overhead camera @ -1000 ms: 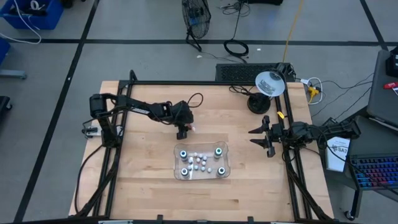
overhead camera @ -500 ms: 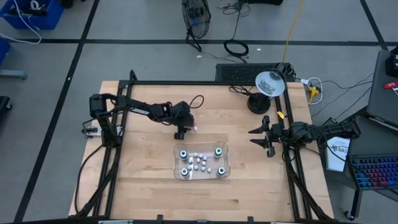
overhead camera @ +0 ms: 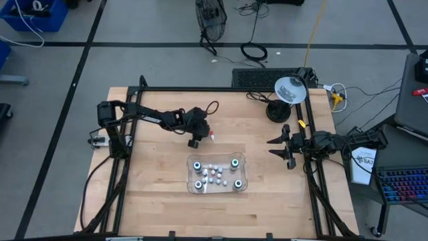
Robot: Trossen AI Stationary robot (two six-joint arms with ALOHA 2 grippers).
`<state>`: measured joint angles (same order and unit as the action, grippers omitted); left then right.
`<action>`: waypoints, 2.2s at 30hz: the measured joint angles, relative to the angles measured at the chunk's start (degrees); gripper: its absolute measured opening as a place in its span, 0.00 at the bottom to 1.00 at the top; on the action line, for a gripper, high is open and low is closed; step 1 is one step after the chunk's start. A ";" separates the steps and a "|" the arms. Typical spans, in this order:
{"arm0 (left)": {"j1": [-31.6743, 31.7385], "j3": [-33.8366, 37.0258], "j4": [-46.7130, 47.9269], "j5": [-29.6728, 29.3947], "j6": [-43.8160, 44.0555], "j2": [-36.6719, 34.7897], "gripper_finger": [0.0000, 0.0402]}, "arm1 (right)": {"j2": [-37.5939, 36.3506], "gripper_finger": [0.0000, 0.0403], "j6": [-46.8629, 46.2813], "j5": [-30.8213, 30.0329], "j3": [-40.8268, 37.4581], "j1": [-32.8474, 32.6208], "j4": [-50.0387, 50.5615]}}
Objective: Pick & Place food coloring
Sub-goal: Put the small orange food coloring bottle into the bin
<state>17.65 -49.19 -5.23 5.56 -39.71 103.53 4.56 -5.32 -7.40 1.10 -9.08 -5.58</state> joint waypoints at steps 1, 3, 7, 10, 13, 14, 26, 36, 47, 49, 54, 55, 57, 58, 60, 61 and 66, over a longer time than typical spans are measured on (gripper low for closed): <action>-0.02 0.00 -0.24 0.03 -0.33 0.00 0.44 | 0.00 0.40 0.00 0.00 0.00 0.00 0.00; -0.04 0.00 -0.53 0.22 -0.56 0.00 0.44 | 0.00 0.40 0.00 0.00 0.00 -0.01 0.00; -0.03 0.00 -0.69 2.11 -0.58 0.00 0.44 | 0.00 0.40 0.00 0.00 0.00 -0.02 0.00; -0.04 0.00 -2.09 2.49 -0.47 0.00 0.44 | 0.00 0.40 0.00 0.00 0.00 -0.02 0.00; -0.04 -0.09 -3.75 2.51 0.84 0.00 0.44 | 0.00 0.40 0.00 0.00 0.00 0.00 0.00; -0.04 -0.09 -4.01 2.74 1.03 0.00 0.43 | 0.00 0.40 0.00 0.00 0.00 0.00 0.00; 0.07 -0.11 -2.49 6.50 -1.00 -0.09 0.44 | 0.00 0.40 0.00 -0.01 0.00 -0.01 0.00; 1.93 -0.17 -1.88 9.38 -2.02 0.54 0.44 | 0.00 0.40 0.00 0.00 0.00 0.00 0.00; 1.97 -0.34 -5.73 10.13 -3.84 4.19 0.43 | 0.02 0.40 0.00 0.00 0.00 -0.02 -0.11; 1.95 -0.35 -5.57 10.10 -2.18 4.31 0.43 | 0.02 0.40 0.00 0.00 0.00 0.00 -0.13; 2.00 -0.33 -5.25 10.02 1.47 4.31 0.43 | 0.02 0.40 0.00 0.00 0.00 -0.01 -0.13; 2.08 -0.33 -5.13 10.04 2.29 4.31 0.43 | 0.02 0.40 0.00 0.00 0.00 0.00 -0.13; 2.21 -0.31 -4.70 10.18 3.82 4.31 0.43 | 0.02 0.40 0.00 0.00 0.00 0.00 -0.15; 2.27 -0.31 -4.32 10.22 4.48 4.31 0.43 | 0.02 0.40 0.00 0.00 0.00 0.00 -0.15; 2.32 -0.31 -3.84 10.29 6.16 4.31 0.43 | 0.02 0.40 0.00 0.00 0.00 0.00 -0.16; 2.32 -0.31 -3.74 10.29 7.19 4.31 0.41 | 0.02 0.40 0.00 0.00 0.00 -0.02 -0.15; 2.34 -0.24 -3.37 12.43 11.41 4.31 0.26 | 0.02 0.40 0.00 0.00 0.00 -0.02 -0.15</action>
<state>19.99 -49.43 -8.60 17.99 -28.30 107.83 4.58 -5.32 -7.40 1.10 -9.10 -5.74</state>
